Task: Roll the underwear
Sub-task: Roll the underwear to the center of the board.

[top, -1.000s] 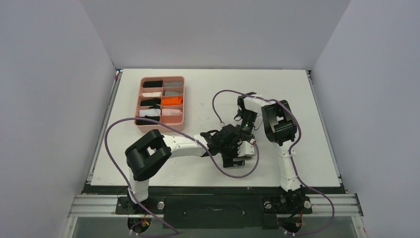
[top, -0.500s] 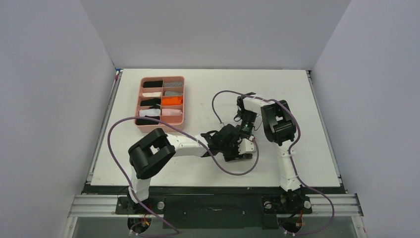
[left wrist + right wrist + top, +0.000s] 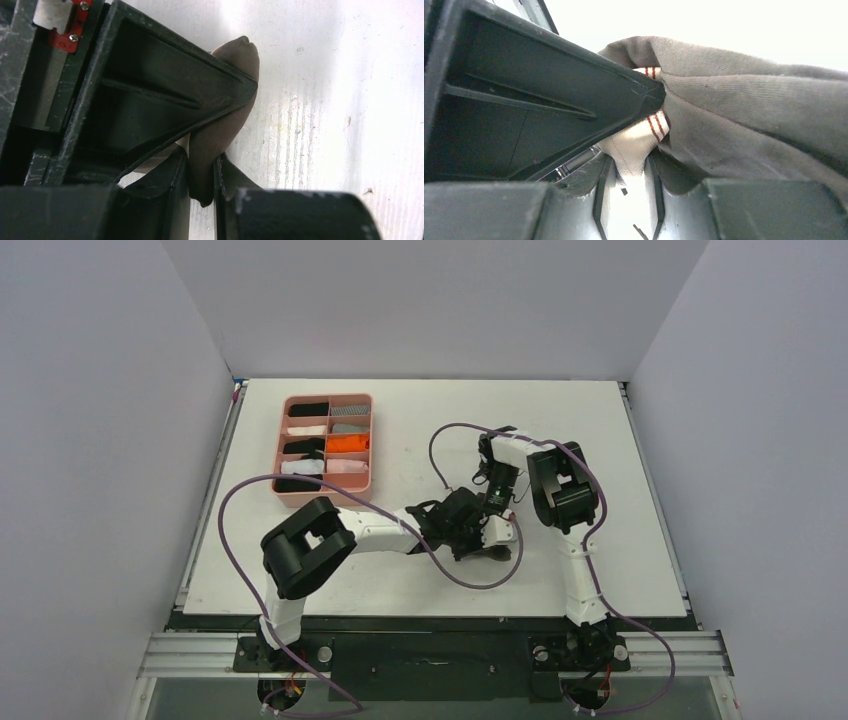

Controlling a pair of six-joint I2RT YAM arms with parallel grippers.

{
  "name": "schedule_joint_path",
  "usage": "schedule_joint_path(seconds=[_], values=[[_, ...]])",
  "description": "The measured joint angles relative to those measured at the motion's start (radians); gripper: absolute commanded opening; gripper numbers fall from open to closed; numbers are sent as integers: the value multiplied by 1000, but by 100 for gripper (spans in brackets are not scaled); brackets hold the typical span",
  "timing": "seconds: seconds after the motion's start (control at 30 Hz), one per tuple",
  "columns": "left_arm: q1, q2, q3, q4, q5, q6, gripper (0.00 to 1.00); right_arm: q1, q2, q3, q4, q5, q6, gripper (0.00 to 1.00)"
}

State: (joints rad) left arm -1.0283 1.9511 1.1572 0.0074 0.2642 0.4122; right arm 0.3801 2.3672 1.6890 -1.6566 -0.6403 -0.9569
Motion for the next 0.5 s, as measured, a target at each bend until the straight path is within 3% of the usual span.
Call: schedule_joint_path(seconds=[0.27, 0.5], values=[[21, 4, -2, 9, 43, -32, 0, -19, -34, -10, 41, 0, 37, 41], [42, 6, -27, 58, 93, -57, 0, -69, -101, -19, 99, -16, 53, 47]])
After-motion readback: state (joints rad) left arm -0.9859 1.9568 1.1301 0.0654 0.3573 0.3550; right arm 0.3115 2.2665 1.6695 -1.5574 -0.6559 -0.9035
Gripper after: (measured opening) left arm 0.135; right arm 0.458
